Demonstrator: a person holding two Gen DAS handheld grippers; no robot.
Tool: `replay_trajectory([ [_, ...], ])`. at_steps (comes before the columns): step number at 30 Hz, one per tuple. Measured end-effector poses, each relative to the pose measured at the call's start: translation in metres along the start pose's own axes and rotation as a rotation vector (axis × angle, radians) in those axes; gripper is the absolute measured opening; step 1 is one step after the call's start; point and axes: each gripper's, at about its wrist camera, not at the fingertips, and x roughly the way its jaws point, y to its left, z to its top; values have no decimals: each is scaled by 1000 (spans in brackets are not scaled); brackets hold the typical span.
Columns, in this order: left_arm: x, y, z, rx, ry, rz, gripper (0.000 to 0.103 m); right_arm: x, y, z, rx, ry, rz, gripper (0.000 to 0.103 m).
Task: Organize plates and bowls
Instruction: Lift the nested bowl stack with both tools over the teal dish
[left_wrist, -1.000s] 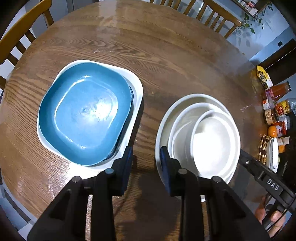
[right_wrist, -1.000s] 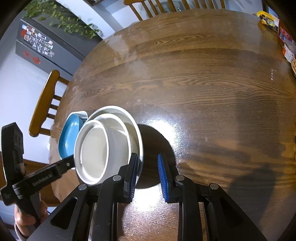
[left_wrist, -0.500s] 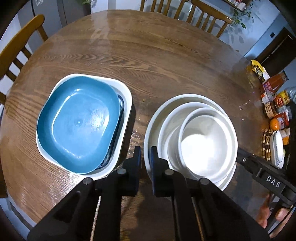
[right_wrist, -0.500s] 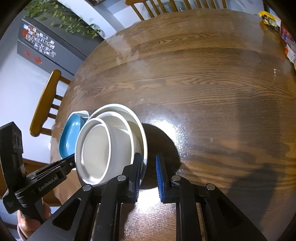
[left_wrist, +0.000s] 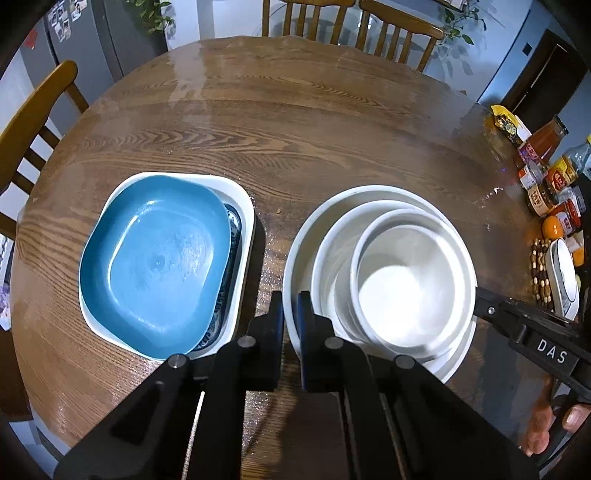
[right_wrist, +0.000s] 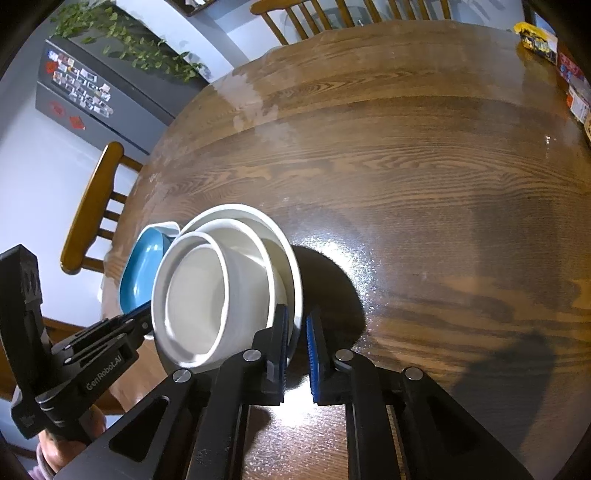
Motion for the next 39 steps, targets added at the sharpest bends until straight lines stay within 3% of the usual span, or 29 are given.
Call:
replay_trajectory([
  [15,-4,5,-6,56,-26,-13,3,-1,14,-6,13,-26,-101,10],
  [39,-25,7,-7,88,-72,-29,3,-19,31,-15,40,-90,-127,10],
])
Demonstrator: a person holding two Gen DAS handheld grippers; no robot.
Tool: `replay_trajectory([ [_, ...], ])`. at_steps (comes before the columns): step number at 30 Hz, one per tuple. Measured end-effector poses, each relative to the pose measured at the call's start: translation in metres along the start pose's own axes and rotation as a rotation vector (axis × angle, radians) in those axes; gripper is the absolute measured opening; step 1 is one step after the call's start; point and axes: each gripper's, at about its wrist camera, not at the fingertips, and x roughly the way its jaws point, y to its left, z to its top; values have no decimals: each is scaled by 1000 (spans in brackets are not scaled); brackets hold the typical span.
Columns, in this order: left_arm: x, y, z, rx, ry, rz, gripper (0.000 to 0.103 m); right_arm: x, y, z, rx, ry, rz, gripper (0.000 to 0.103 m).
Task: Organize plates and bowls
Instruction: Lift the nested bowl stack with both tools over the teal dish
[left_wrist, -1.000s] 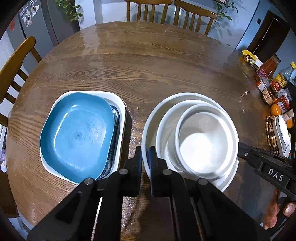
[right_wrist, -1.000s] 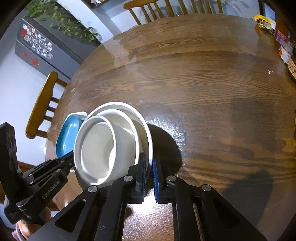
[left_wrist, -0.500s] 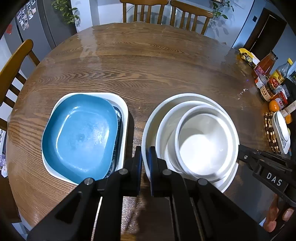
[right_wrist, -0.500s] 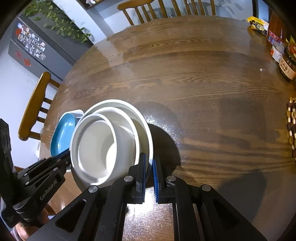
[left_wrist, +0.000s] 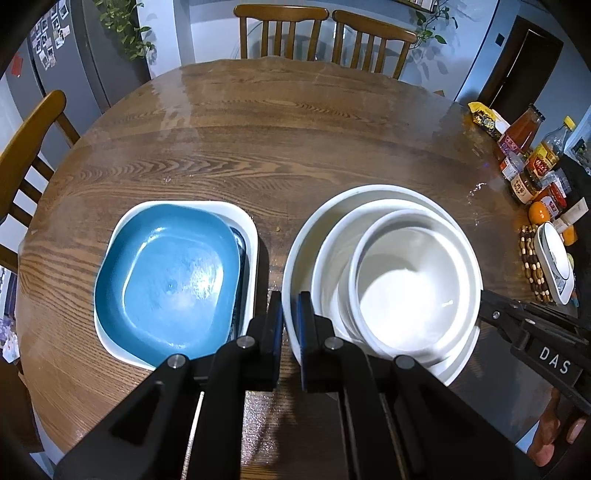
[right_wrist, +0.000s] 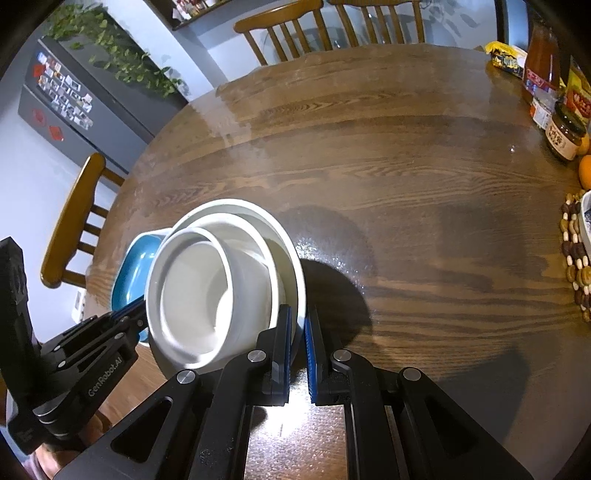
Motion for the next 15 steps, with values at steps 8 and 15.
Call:
replay_trajectory([
  [8,-15,6,5,5,-42,3,3,-14,11,2,-11,-39,4,10],
  [15,-26,16,6,-4,-73,17,3,-20,27,5,-37,-58,12,10],
])
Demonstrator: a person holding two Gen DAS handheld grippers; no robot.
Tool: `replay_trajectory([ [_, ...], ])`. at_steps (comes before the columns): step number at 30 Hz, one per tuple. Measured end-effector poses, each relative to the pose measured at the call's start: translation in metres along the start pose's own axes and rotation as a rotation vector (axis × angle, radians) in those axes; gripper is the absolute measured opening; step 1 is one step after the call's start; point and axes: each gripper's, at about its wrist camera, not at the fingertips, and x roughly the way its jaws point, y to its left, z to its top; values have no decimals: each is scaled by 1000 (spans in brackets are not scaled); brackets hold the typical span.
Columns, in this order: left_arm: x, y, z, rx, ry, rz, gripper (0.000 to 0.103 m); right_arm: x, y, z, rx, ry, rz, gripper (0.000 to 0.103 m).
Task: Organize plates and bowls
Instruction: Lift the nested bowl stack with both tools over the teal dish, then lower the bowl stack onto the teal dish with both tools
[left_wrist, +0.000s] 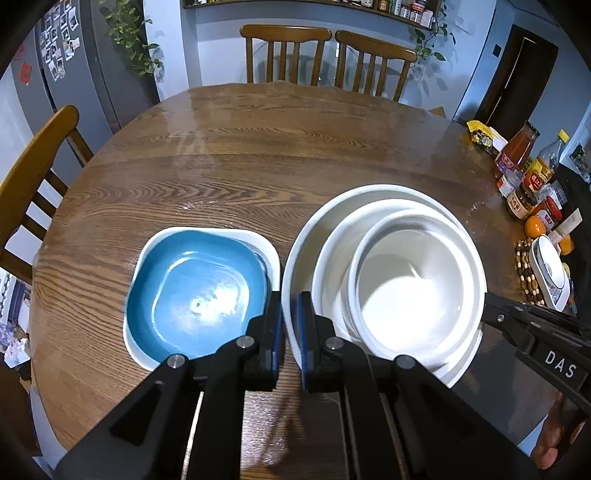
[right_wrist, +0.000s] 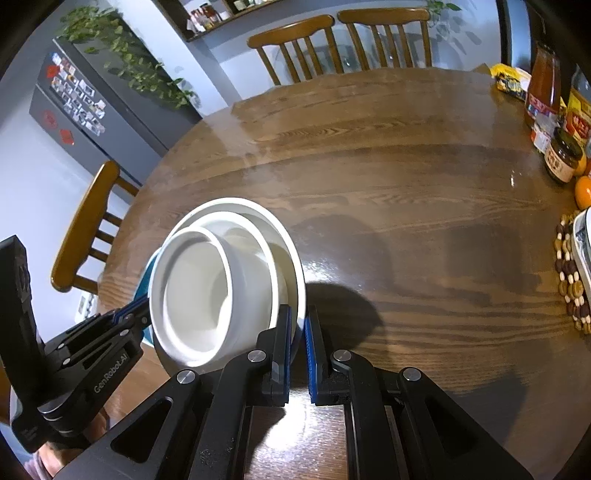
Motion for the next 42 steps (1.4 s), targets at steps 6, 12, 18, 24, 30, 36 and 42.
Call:
replay_trajectory([
  [6,-7,15,0,-21,-16,21,4,2,17,3,-31,-1,14,10],
  [12,-13,32,1,-46,-27,45,4,7,35,7,-64,4,32,10],
  [18,-20,52,5,-72,-39,72,4,14,58,13,-104,8,49,10],
  [24,-22,73,8,-103,-44,104,4,26,82,21,-143,19,72,10],
  [30,-19,90,8,-133,-29,132,4,42,100,25,-167,45,91,10],
  [36,-12,107,7,-152,1,152,4,60,110,26,-172,82,110,10],
  [42,-2,117,2,-159,33,159,4,78,115,23,-166,113,111,10],
])
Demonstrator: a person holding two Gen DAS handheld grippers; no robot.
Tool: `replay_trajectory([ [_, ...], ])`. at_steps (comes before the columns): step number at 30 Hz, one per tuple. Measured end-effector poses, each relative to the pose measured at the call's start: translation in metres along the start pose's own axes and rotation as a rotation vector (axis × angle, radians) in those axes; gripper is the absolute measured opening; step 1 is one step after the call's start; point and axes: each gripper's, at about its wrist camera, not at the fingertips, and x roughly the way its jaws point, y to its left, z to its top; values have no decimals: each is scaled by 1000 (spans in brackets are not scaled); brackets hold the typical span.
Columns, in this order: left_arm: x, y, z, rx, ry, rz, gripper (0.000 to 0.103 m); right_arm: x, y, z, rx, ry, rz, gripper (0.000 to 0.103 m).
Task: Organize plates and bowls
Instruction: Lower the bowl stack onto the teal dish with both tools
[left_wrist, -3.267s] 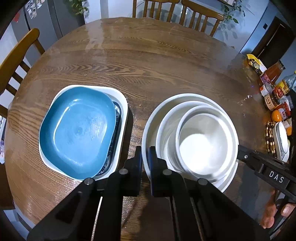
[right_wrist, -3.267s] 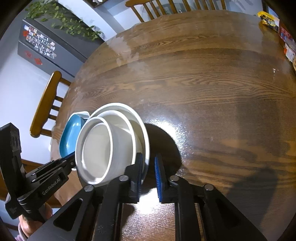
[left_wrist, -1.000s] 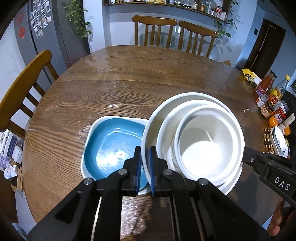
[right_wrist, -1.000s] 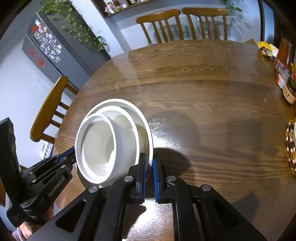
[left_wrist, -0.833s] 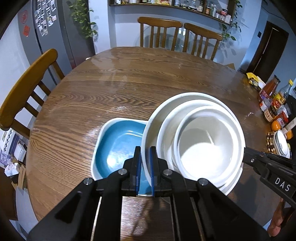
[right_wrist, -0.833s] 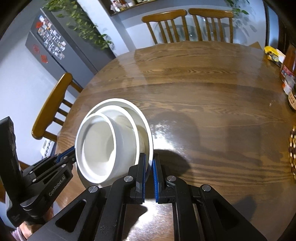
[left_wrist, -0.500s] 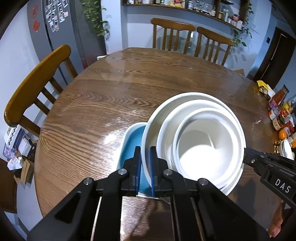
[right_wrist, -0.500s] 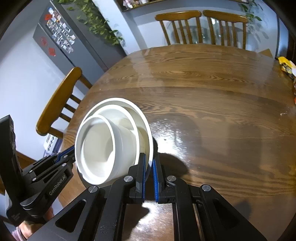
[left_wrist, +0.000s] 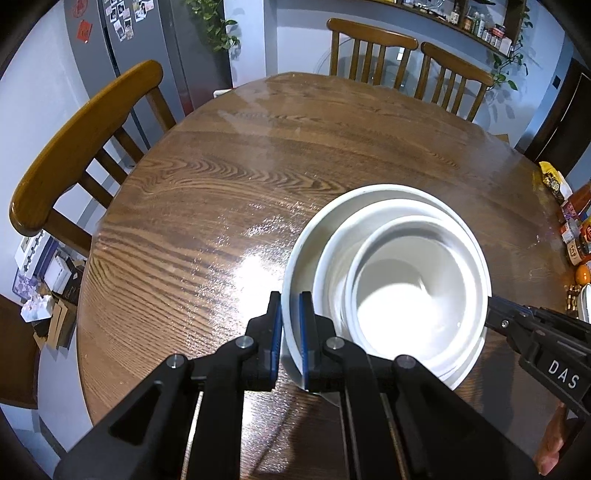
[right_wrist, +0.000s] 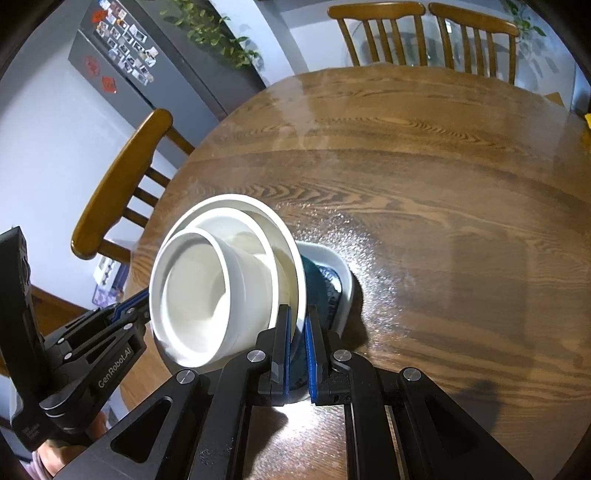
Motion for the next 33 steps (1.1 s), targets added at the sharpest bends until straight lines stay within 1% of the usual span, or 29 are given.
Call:
replay_trajectory([
  [17,21,2,2,33,48,-8,4,18,-4,-1,54,31,-12,10],
  [33,25,-7,9,84,50,0,4,21,-13,0,116,41,-2,11],
])
